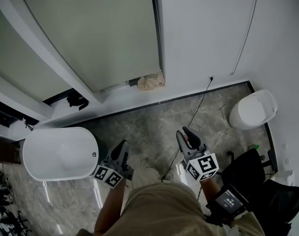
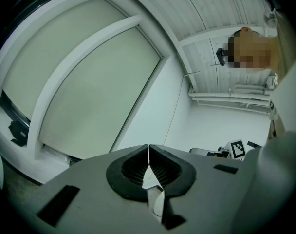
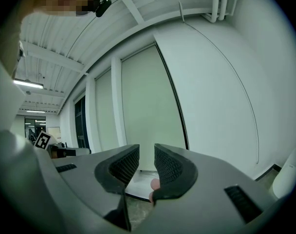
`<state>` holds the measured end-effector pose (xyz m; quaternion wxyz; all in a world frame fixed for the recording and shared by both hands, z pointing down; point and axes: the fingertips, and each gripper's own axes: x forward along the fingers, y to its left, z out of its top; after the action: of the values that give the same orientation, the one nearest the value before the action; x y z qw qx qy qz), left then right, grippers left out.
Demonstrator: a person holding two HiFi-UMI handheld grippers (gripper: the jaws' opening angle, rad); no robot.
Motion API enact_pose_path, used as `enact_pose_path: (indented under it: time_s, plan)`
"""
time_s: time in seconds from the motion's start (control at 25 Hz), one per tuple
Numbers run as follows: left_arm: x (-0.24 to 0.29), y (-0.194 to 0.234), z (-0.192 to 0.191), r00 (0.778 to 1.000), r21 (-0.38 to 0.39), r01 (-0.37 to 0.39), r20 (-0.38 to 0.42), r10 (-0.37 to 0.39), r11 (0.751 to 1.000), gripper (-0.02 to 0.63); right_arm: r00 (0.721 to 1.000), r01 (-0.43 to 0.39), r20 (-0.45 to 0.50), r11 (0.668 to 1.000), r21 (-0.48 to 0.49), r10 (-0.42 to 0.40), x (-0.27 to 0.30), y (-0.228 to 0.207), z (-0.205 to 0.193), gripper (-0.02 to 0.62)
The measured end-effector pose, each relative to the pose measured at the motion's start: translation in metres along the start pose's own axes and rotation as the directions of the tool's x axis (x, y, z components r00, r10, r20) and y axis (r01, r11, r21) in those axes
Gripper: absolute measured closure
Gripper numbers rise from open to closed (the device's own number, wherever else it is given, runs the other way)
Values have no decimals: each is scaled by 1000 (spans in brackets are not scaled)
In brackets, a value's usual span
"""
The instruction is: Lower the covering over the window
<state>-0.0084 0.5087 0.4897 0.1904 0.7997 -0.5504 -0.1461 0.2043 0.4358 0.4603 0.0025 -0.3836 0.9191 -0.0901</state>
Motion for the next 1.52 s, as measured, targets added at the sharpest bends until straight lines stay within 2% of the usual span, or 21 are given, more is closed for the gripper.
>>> enact_pose_path:
  time_s: [0.48, 1.0, 1.12, 1.28, 1.52]
  plan:
    - [34, 65, 48, 994, -6, 109, 2, -109, 994, 586, 997, 81, -2, 996, -45, -81, 64, 23, 21, 498]
    - [44, 162, 78, 988, -35, 150, -19, -151, 988, 586, 990, 137, -12, 988, -77, -139, 149, 53, 22, 499]
    - [47, 175, 84, 985, -25, 169, -25, -169, 985, 586, 990, 143, -4, 988, -51, -143, 163, 61, 21, 499]
    - [49, 190, 86, 983, -21, 182, -33, -183, 983, 586, 987, 159, 14, 985, -71, -159, 174, 66, 14, 499]
    - [54, 193, 89, 984, -17, 176, -25, -176, 984, 586, 989, 147, -13, 988, -53, -148, 180, 63, 3, 499]
